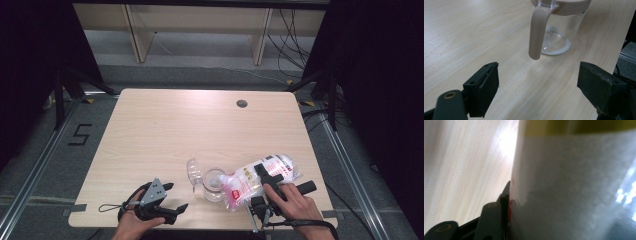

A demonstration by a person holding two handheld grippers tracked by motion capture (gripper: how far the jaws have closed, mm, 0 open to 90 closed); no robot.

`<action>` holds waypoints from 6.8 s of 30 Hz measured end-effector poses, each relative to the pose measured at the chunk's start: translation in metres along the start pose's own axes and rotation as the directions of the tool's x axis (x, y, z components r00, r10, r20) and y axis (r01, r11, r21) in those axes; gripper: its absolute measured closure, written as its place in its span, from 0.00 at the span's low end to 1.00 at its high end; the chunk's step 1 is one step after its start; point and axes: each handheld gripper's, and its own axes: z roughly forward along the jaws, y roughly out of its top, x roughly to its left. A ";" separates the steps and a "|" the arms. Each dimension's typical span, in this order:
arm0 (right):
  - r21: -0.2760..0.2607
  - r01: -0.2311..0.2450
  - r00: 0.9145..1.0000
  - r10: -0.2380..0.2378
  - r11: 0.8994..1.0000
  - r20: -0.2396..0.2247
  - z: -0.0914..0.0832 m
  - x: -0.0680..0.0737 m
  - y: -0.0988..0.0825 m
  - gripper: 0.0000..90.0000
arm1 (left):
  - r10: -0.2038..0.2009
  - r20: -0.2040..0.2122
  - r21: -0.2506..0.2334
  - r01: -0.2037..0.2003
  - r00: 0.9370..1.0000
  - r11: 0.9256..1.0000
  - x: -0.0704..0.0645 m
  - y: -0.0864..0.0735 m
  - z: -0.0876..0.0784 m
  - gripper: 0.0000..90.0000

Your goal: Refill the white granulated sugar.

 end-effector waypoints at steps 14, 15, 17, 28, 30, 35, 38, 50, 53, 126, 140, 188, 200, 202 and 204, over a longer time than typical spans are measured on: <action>0.006 0.028 1.000 -0.028 1.000 0.006 0.000 -0.005 0.000 0.57 | 0.013 -0.006 0.012 -0.013 1.000 1.000 0.001 0.000 0.000 0.19; 0.005 0.029 1.000 -0.029 1.000 0.007 0.000 -0.005 0.001 0.57 | 0.019 -0.007 0.016 -0.019 1.000 1.000 0.001 0.000 -0.001 0.19; -0.003 -0.001 1.000 0.001 1.000 -0.001 0.000 -0.004 0.000 0.57 | -0.008 -0.005 -0.016 0.008 1.000 1.000 -0.001 0.000 0.001 0.19; -0.002 0.027 1.000 -0.027 1.000 -0.008 0.002 -0.007 0.003 0.57 | 0.004 -0.003 -0.016 -0.004 1.000 1.000 -0.001 0.000 0.000 0.19; 0.004 -0.011 1.000 0.011 1.000 -0.007 0.001 -0.004 0.003 0.57 | 0.003 -0.004 -0.016 -0.003 1.000 1.000 -0.001 0.000 0.000 0.19; -0.003 -0.004 1.000 0.004 1.000 -0.001 0.001 -0.006 0.003 0.57 | 0.006 -0.004 -0.010 -0.006 1.000 1.000 -0.001 0.000 0.000 0.19; -0.007 0.020 1.000 -0.020 1.000 0.005 0.001 -0.009 0.003 0.57 | 0.025 -0.004 -0.009 -0.025 1.000 1.000 0.000 0.001 -0.001 0.19; -0.002 0.038 0.999 -0.038 0.999 0.003 -0.003 -0.011 0.004 0.57 | 0.002 -0.004 -0.012 -0.002 1.000 1.000 -0.001 0.000 0.000 0.19; 0.017 0.014 1.000 -0.014 1.000 0.015 -0.005 -0.010 0.004 0.57 | 0.002 -0.006 -0.011 -0.002 1.000 1.000 -0.002 0.000 0.000 0.19; -0.026 0.035 0.999 -0.035 0.999 -0.005 0.001 -0.014 0.011 0.58 | 0.012 -0.003 -0.005 -0.012 1.000 1.000 0.000 -0.001 0.001 0.19; 0.010 -0.052 0.999 0.052 0.999 -0.007 -0.003 -0.011 -0.003 0.58 | 0.022 -0.017 0.015 -0.022 1.000 1.000 0.000 0.000 0.000 0.19; 0.027 0.042 0.999 -0.042 0.999 -0.016 -0.004 -0.013 -0.001 0.58 | 0.013 -0.005 0.006 -0.013 1.000 1.000 0.000 -0.001 0.001 0.19; 0.017 0.070 0.997 -0.069 0.997 -0.024 -0.002 -0.014 -0.001 0.58 | 0.020 -0.005 0.003 -0.020 1.000 1.000 -0.001 -0.001 0.001 0.19; 0.012 0.069 0.997 -0.069 0.998 -0.021 -0.002 -0.014 -0.001 0.59 | 0.019 -0.005 0.003 -0.019 1.000 1.000 -0.001 -0.001 0.001 0.19; 0.006 0.062 0.998 -0.062 0.998 -0.014 -0.002 -0.014 -0.001 0.59 | 0.018 -0.003 -0.002 -0.018 1.000 1.000 0.000 -0.001 0.001 0.19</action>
